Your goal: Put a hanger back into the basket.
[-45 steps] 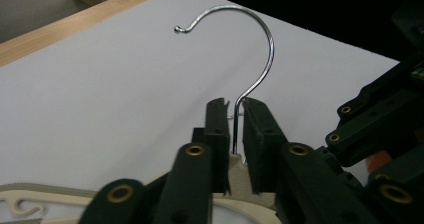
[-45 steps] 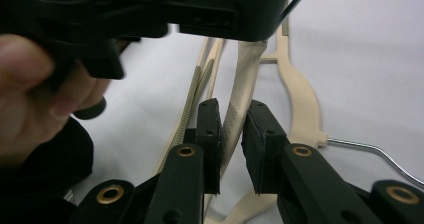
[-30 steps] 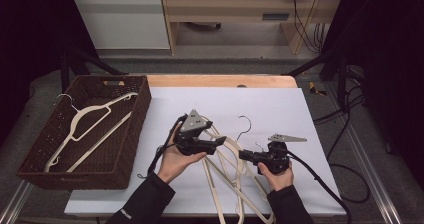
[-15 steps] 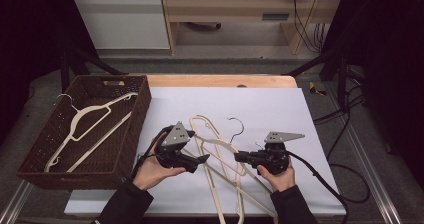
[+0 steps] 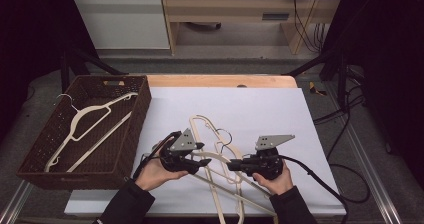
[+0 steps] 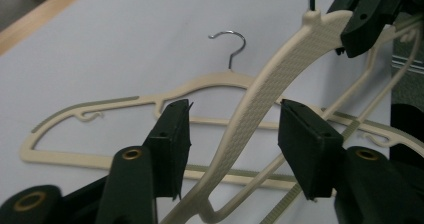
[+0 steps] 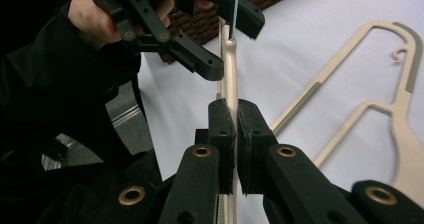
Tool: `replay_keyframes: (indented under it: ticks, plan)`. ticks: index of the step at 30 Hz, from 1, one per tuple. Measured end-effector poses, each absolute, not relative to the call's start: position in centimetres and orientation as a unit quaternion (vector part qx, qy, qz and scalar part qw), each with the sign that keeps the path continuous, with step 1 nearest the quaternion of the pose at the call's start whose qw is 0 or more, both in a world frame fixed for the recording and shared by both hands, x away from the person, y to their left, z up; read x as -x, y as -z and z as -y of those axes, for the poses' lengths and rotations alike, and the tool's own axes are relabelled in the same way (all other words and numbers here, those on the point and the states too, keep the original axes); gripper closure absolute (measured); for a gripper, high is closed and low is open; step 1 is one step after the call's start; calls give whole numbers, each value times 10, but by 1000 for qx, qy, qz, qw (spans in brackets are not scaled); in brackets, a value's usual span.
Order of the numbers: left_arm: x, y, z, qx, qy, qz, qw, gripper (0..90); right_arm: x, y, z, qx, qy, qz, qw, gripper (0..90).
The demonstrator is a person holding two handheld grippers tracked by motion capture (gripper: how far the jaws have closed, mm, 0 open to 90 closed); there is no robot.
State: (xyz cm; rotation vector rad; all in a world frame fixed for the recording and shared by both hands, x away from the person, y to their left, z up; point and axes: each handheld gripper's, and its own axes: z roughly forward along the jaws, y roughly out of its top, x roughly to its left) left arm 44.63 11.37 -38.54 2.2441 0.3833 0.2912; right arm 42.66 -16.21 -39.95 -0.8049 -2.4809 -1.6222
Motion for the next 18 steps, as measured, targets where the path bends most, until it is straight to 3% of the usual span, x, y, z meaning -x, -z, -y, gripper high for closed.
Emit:
replay_keyframes:
  ticks: [6,13,18]
  plan:
    - [-445,385,-117,-894,-95,-153,410,657,-426,400,161,255,521,814,39,869]
    - [-441,385,-120,-903,-94,-139,395,698,-426,402,159,245,519,818,46,863]
    - [-432,387,-122,-902,-79,-138,402,775,-426,401,160,251,517,818,8,799]
